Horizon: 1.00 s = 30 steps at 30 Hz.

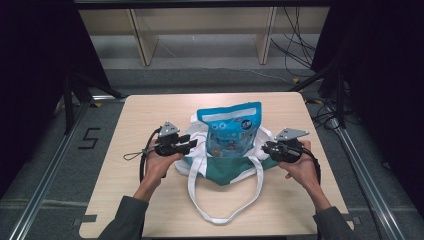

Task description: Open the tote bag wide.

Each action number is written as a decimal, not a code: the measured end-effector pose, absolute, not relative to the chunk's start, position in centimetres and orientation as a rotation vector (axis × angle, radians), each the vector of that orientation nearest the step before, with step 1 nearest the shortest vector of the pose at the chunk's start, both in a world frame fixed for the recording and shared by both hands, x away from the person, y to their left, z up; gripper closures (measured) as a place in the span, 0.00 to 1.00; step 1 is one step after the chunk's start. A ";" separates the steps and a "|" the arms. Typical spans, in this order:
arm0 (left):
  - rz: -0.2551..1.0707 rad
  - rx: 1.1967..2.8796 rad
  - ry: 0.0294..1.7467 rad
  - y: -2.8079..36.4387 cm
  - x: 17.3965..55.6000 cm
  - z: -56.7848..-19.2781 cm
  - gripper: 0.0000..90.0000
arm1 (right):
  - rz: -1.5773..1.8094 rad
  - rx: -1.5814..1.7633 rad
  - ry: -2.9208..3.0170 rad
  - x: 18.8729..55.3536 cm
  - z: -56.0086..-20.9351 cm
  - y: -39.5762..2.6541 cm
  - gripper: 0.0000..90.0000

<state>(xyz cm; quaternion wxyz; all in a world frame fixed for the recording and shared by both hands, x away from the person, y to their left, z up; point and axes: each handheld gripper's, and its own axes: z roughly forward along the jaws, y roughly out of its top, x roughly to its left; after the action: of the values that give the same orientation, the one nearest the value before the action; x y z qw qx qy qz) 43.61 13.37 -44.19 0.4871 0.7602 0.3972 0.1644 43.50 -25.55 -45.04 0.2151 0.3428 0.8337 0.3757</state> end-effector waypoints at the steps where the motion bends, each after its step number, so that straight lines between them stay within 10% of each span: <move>1: 0.394 1.843 0.981 13.4 43.4 -44.2 0.66 | 1.047 0.948 2.308 43.5 -45.0 -25.5 0.78; 30: 0.331 1.851 0.994 15.5 35.8 -46.7 0.29 | 1.130 1.077 2.292 37.3 -44.2 -26.8 0.46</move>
<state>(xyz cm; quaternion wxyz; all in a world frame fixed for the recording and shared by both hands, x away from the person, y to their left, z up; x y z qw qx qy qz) 35.83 15.47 -46.70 0.4859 0.7607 0.4084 0.1361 37.33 -26.83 -44.15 0.1835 0.3817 0.8125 0.4005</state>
